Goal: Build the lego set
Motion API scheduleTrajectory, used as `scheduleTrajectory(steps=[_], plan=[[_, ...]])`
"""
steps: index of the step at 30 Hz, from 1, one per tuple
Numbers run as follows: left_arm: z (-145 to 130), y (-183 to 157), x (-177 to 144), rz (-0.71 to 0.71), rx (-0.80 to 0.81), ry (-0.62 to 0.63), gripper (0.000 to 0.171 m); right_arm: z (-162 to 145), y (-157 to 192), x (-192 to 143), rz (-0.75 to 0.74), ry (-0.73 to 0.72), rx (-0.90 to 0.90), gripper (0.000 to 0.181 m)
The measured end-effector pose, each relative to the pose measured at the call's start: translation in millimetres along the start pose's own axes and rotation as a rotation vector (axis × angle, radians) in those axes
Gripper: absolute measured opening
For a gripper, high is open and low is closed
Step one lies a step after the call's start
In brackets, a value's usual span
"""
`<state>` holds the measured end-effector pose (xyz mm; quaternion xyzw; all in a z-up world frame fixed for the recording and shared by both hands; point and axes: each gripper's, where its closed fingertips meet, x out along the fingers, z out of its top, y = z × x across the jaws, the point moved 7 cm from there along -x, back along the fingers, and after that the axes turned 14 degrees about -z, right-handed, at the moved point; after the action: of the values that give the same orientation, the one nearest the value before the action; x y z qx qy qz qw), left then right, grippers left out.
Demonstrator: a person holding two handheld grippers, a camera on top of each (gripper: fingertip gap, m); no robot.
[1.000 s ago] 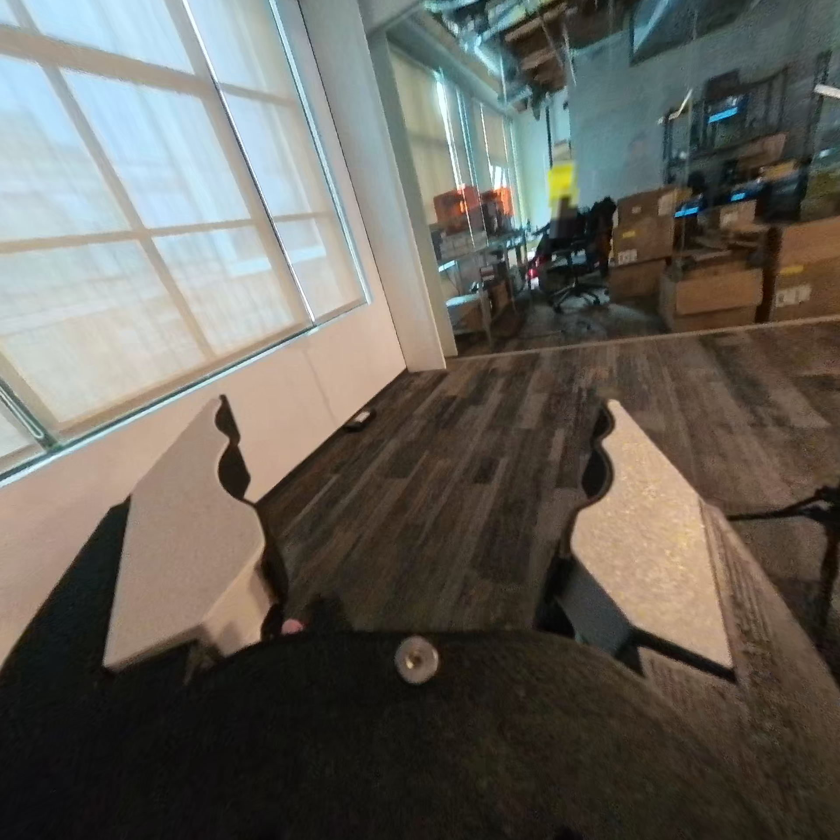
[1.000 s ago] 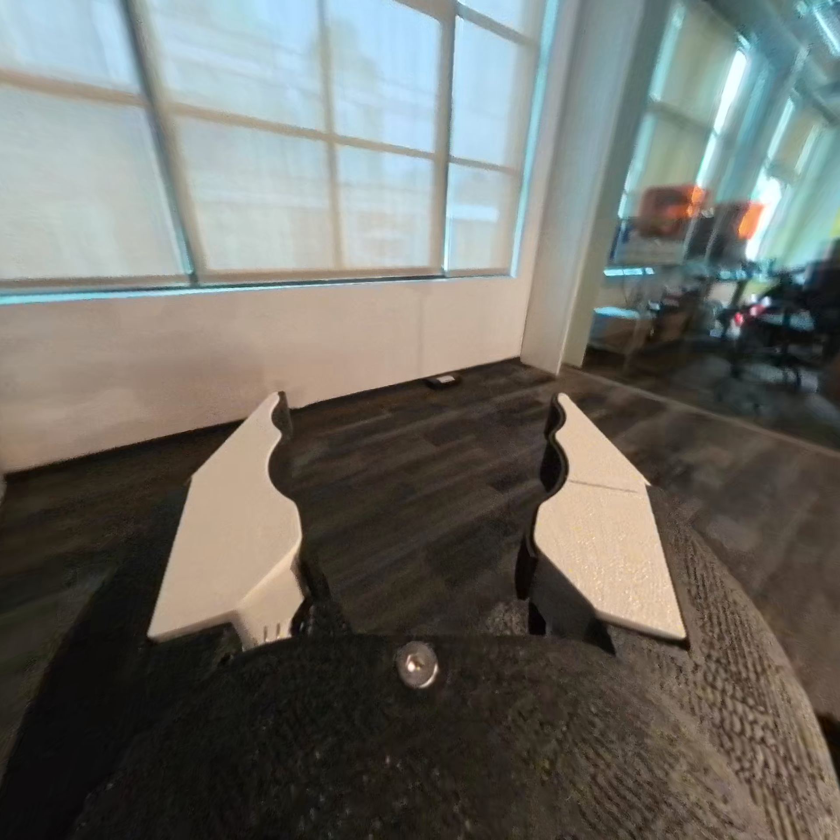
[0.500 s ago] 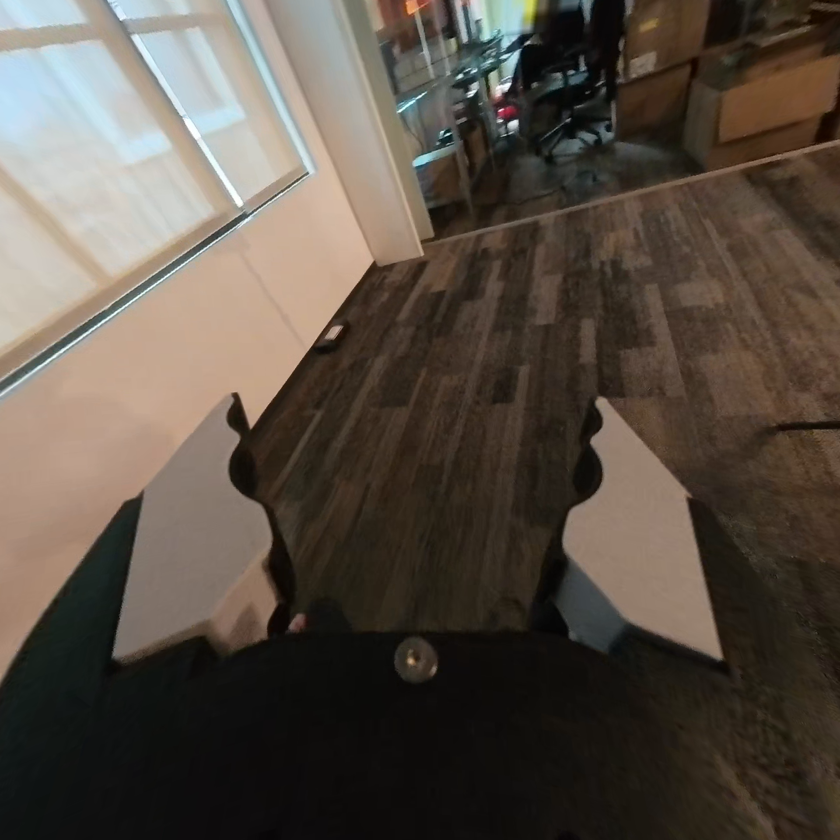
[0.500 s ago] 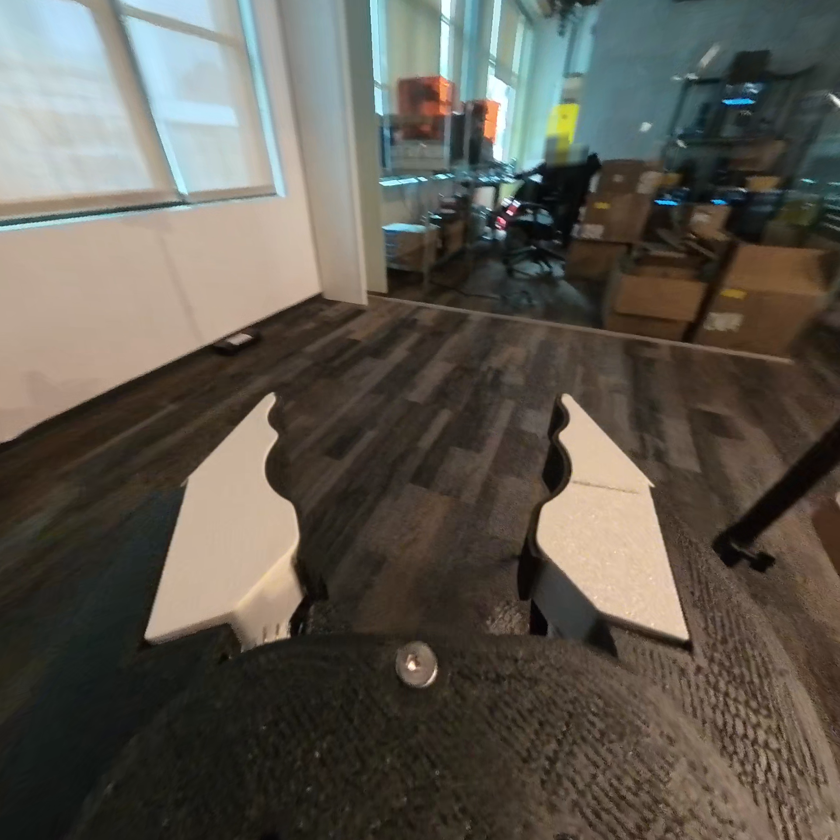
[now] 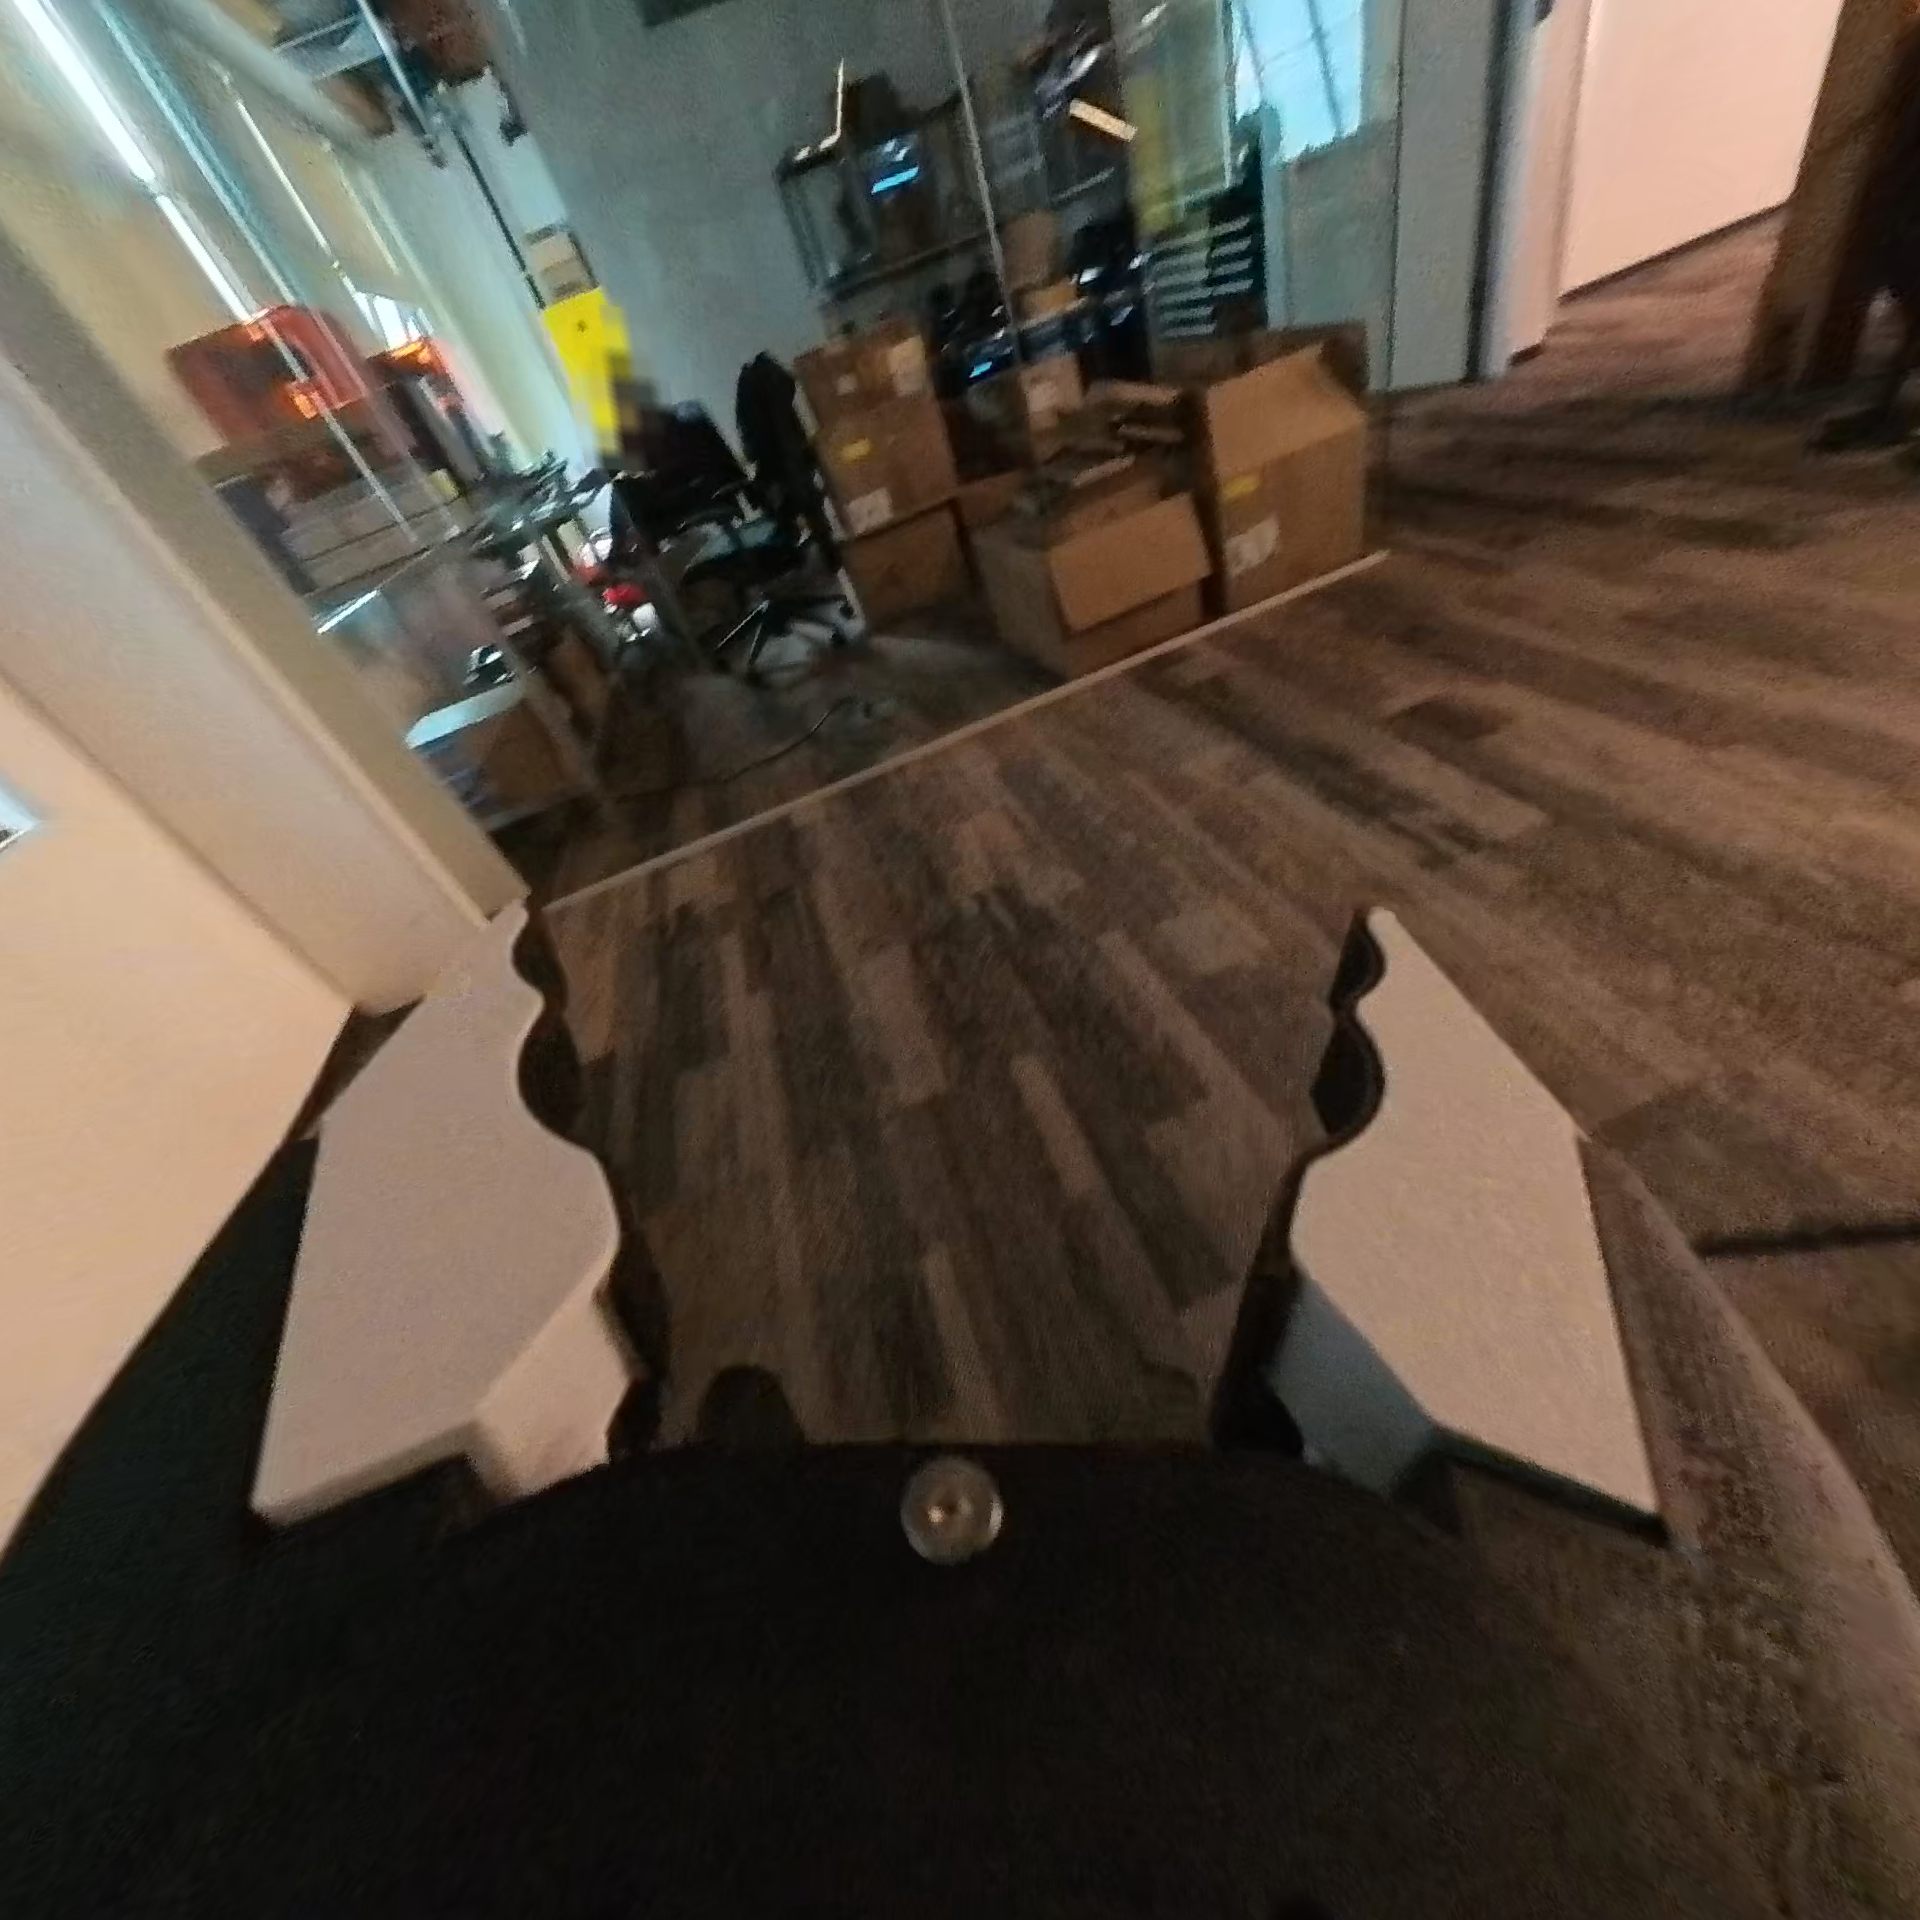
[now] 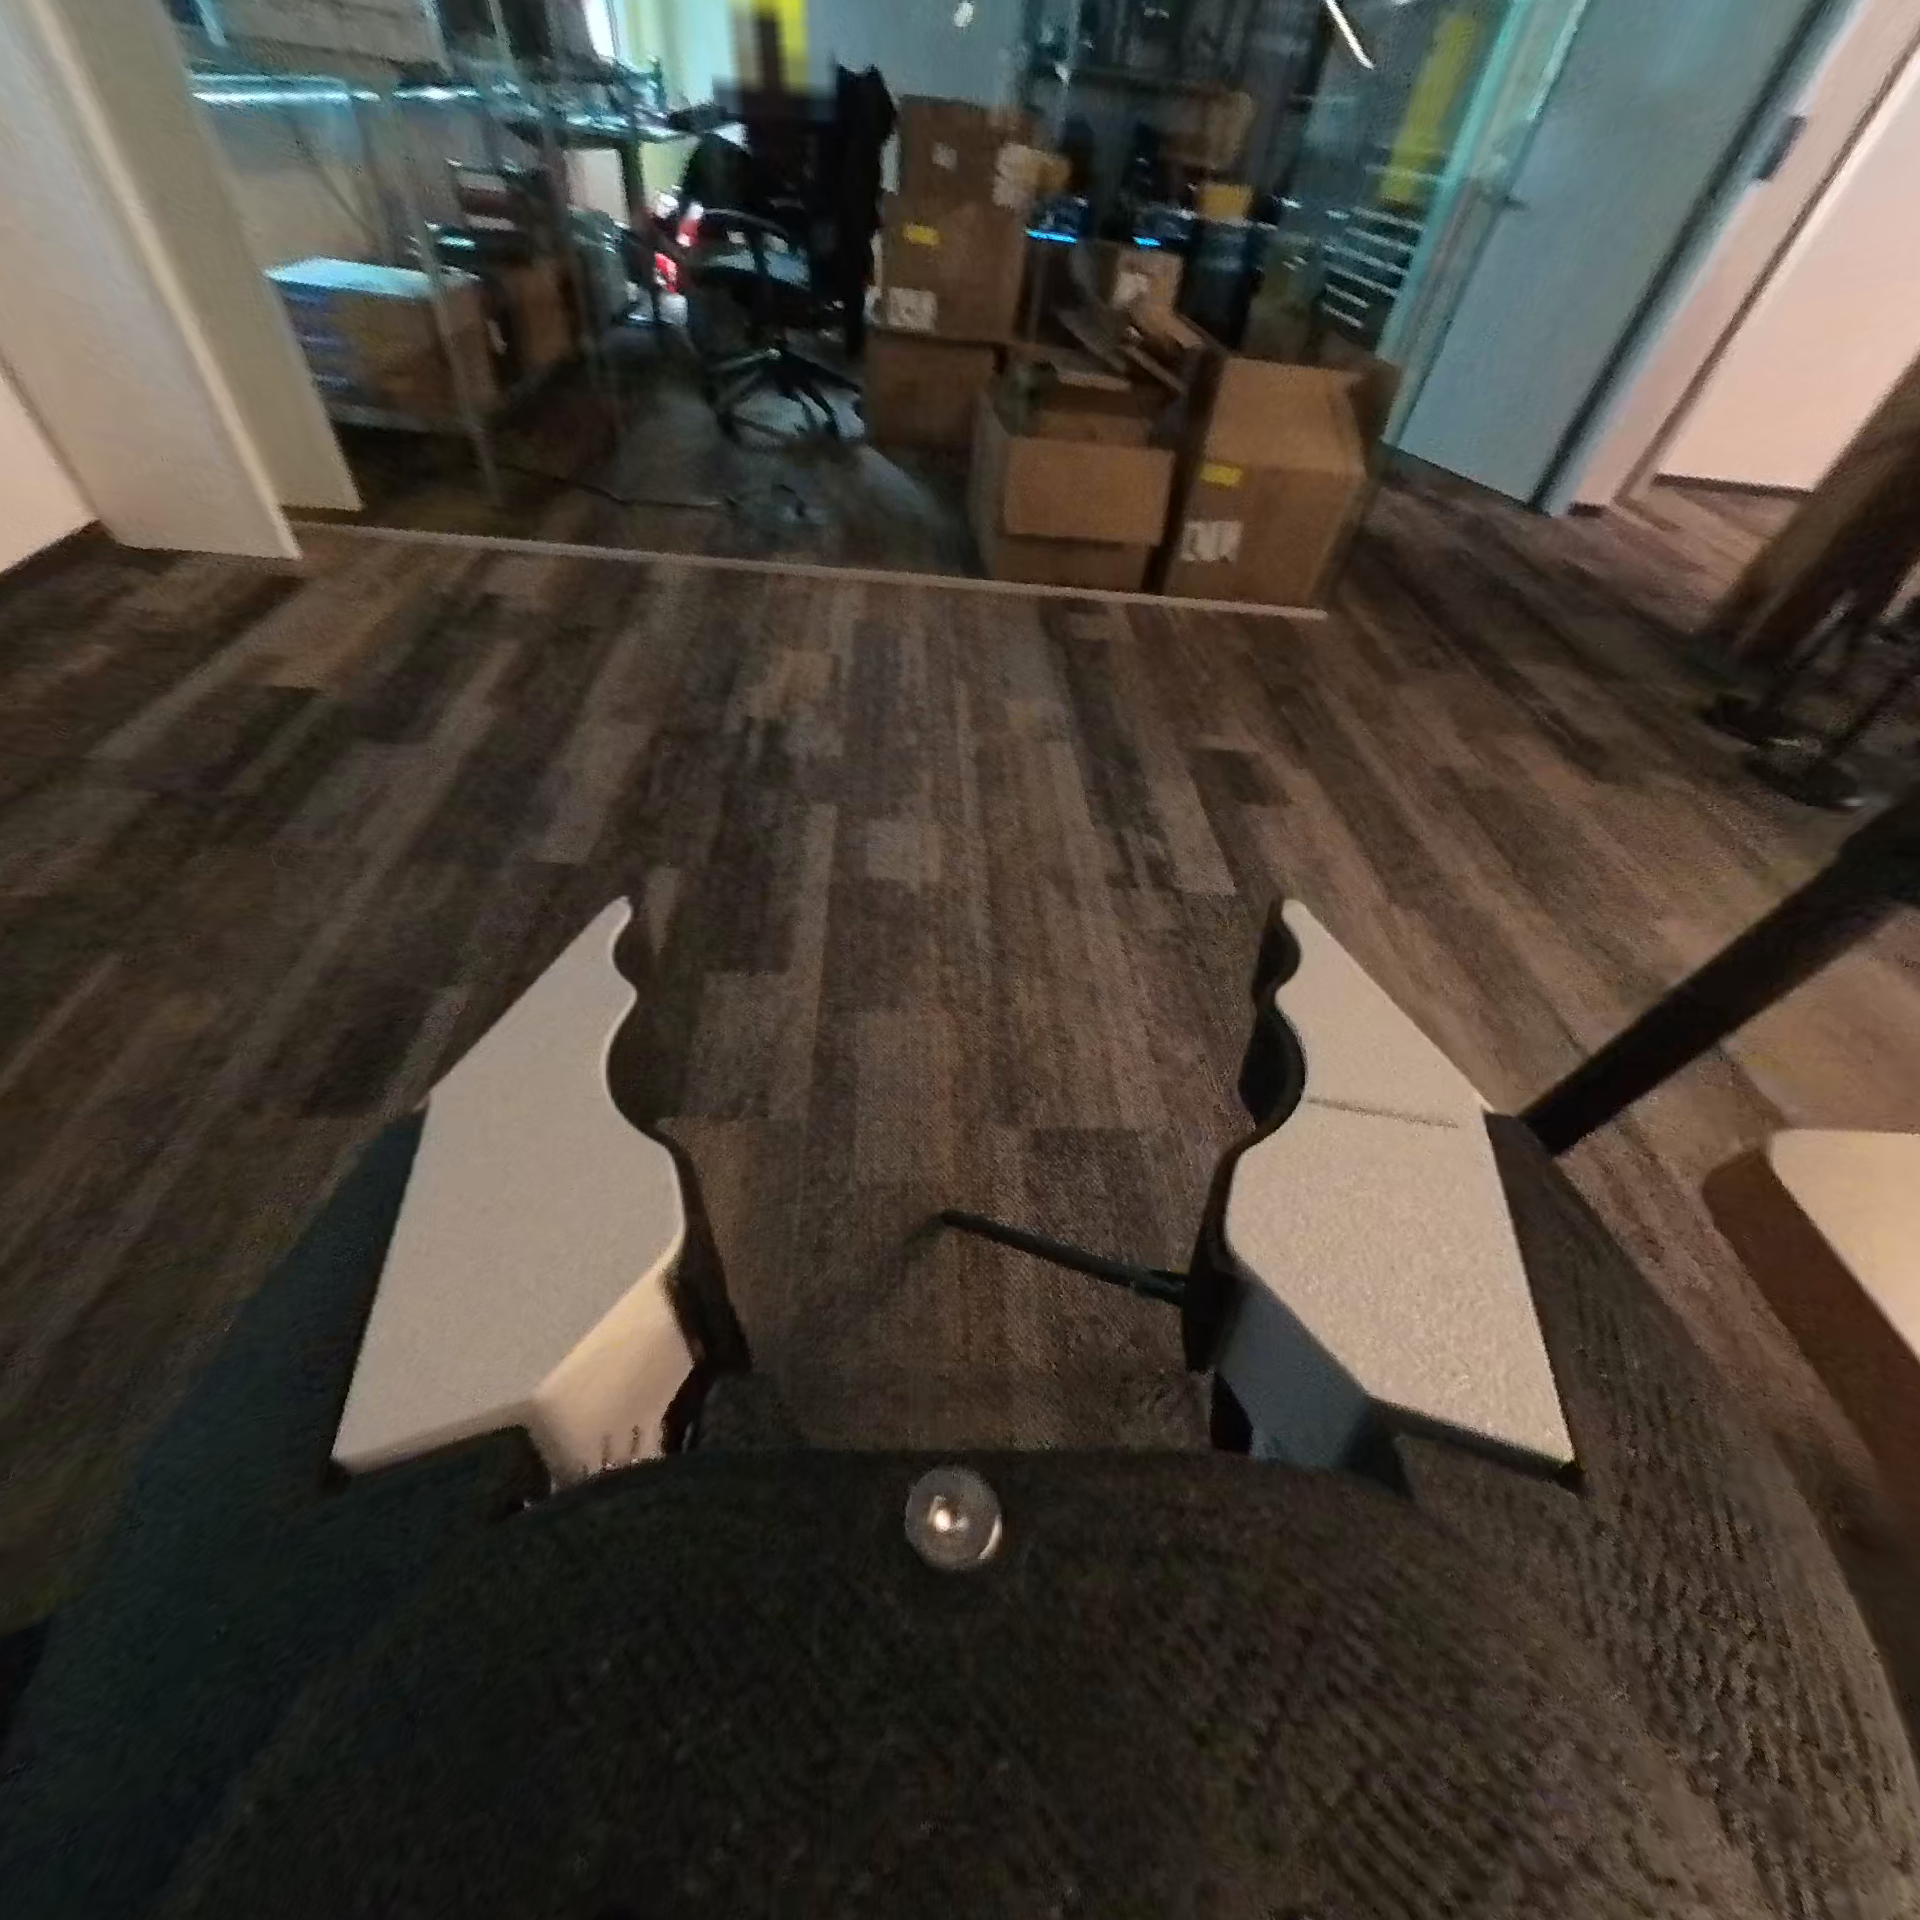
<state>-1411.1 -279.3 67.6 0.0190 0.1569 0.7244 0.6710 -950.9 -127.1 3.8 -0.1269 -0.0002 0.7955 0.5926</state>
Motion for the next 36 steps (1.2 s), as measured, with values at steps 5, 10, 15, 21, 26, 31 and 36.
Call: scheduleTrajectory(steps=[5, 10, 15, 21, 26, 31, 36], plan=[[17.5, 39.9, 146.2, -0.051, 0.011, -0.050, 0.144, 12.4, 17.0, 119.9, -0.071, -0.027, -0.015, 0.112], [36.3, 65.2, 291.8, -0.172, 0.023, -0.017, 0.144, 43.3, 15.6, 245.9, -0.143, 0.006, 0.058, 0.109], [47.0, 89.1, 439.0, -0.204, 0.027, -0.027, 0.143, 58.2, -11.9, 353.2, -0.235, 0.047, 0.073, 0.106], [63.3, 81.3, 649.4, -0.363, 0.158, -0.054, 0.142, 53.7, -67.1, 451.6, -0.549, 0.092, 0.137, 0.102], [117.0, 25.8, 847.0, -0.648, 0.244, -0.082, 0.141, 58.3, -100.1, 501.6, -0.818, 0.200, 0.193, 0.101], [189.7, -73.6, 1004.0, -0.898, 0.354, -0.193, 0.139, 52.9, -122.3, 521.0, -1.028, 0.354, 0.185, 0.101], [249.4, -215.2, 1108.8, -1.088, 0.396, -0.311, 0.141, 25.3, -165.7, 537.9, -1.175, 0.490, 0.243, 0.098]])
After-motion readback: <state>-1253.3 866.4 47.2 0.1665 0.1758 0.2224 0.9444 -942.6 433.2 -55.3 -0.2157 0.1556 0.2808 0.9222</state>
